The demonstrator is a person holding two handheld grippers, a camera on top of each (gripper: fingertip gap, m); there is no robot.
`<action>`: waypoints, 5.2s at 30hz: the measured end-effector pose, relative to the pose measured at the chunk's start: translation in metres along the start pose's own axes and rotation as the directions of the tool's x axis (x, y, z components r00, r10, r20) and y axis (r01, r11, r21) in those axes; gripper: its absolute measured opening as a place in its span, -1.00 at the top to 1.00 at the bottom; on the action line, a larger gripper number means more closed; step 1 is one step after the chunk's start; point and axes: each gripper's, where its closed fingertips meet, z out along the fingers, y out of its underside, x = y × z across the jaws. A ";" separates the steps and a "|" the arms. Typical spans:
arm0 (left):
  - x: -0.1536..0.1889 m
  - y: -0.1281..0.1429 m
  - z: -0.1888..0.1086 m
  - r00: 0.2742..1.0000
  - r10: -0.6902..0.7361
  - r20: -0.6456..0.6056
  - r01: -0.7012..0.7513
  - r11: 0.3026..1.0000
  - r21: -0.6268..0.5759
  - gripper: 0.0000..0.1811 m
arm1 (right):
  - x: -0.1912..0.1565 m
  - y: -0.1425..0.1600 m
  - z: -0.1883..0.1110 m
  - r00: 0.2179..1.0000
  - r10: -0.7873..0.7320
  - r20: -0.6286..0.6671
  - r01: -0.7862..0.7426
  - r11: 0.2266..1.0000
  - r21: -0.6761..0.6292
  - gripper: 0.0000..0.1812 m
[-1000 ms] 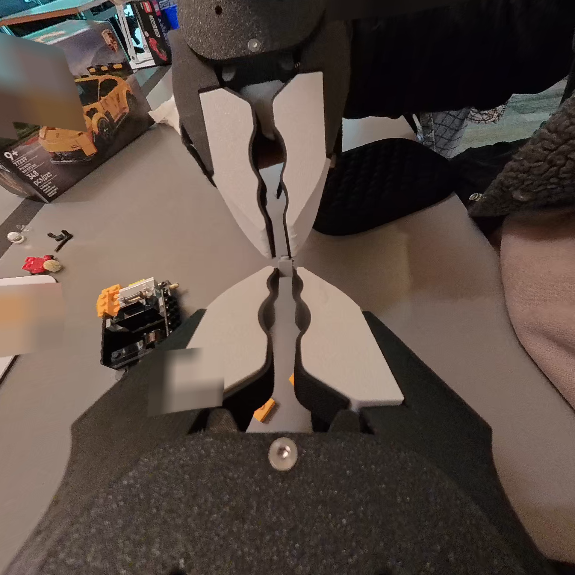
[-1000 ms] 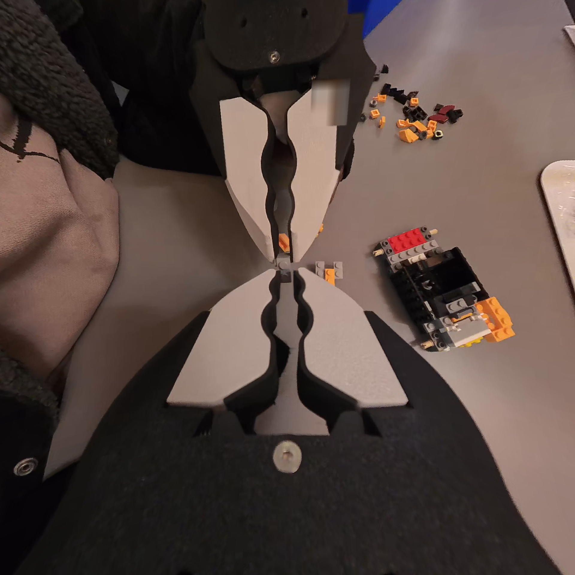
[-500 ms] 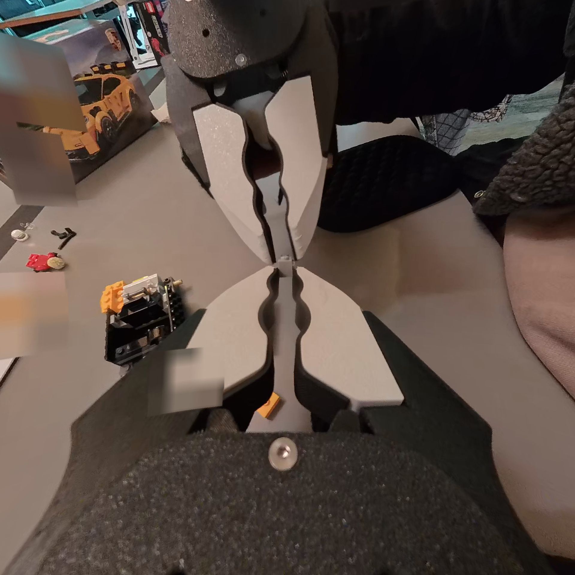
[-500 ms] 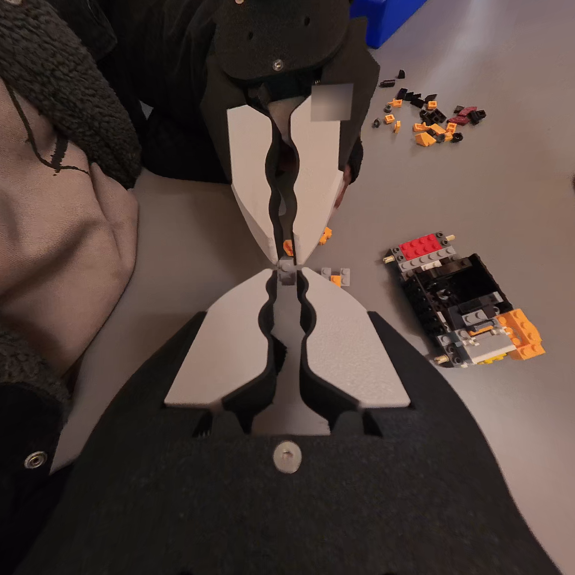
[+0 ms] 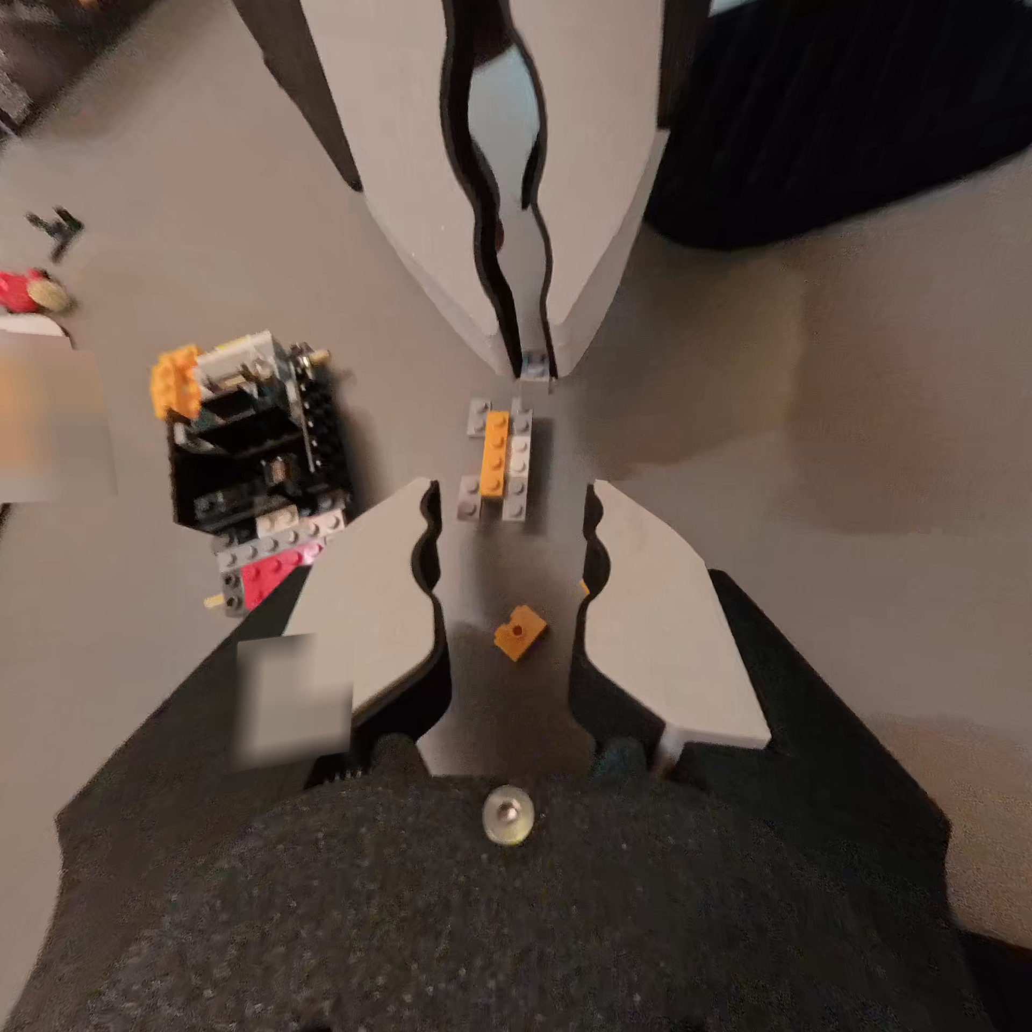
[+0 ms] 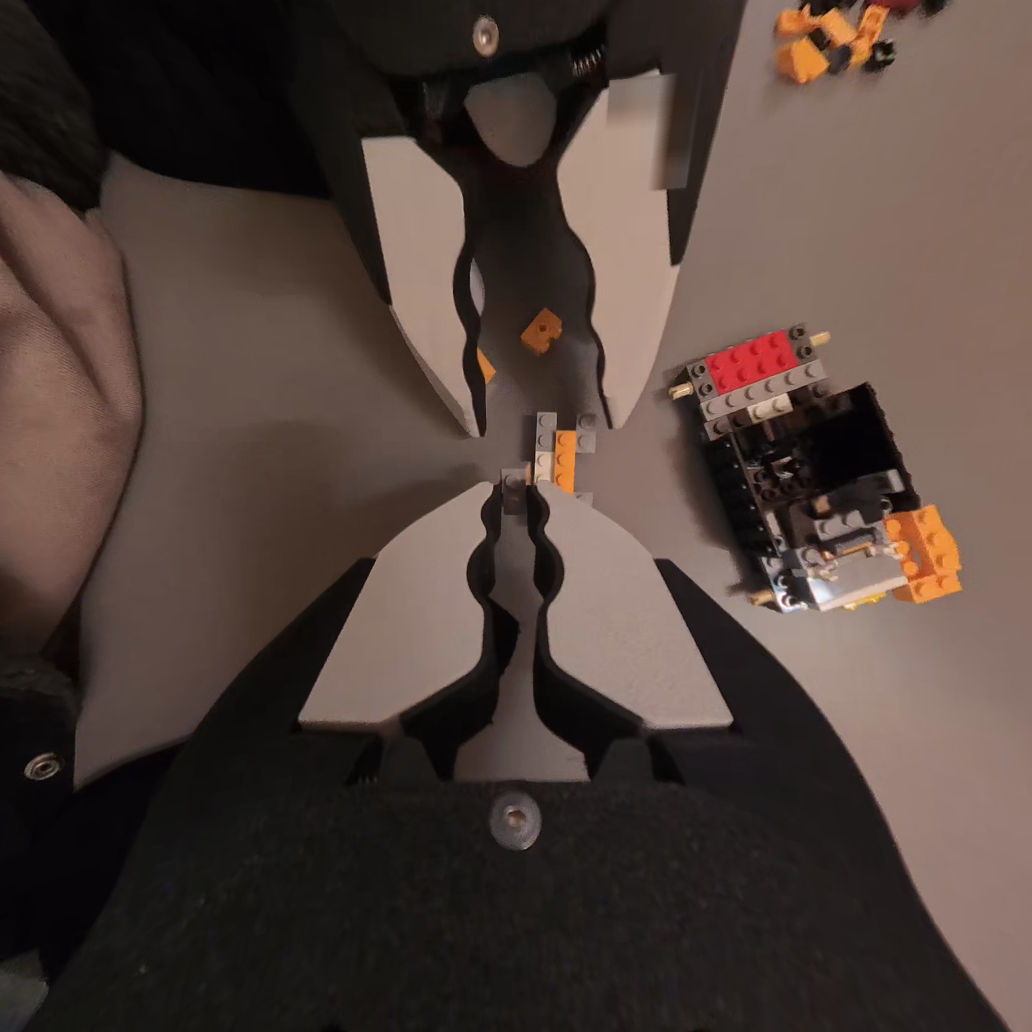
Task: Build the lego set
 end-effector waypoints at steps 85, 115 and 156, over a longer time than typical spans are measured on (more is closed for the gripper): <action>0.004 -0.006 0.004 0.956 -0.239 -0.170 0.250 0.967 0.049 0.71 | 0.005 -0.004 0.005 0.997 -0.004 0.072 0.012 0.994 -0.106 0.83; -0.015 -0.026 -0.012 0.971 -0.238 -0.001 0.235 0.958 0.166 0.71 | 0.017 -0.024 -0.006 0.238 0.667 0.706 -0.971 0.179 0.158 0.46; -0.013 -0.065 -0.043 0.956 0.068 0.287 -0.162 0.934 0.319 0.73 | 0.000 -0.050 -0.035 0.801 0.395 0.449 -0.595 0.446 0.669 0.70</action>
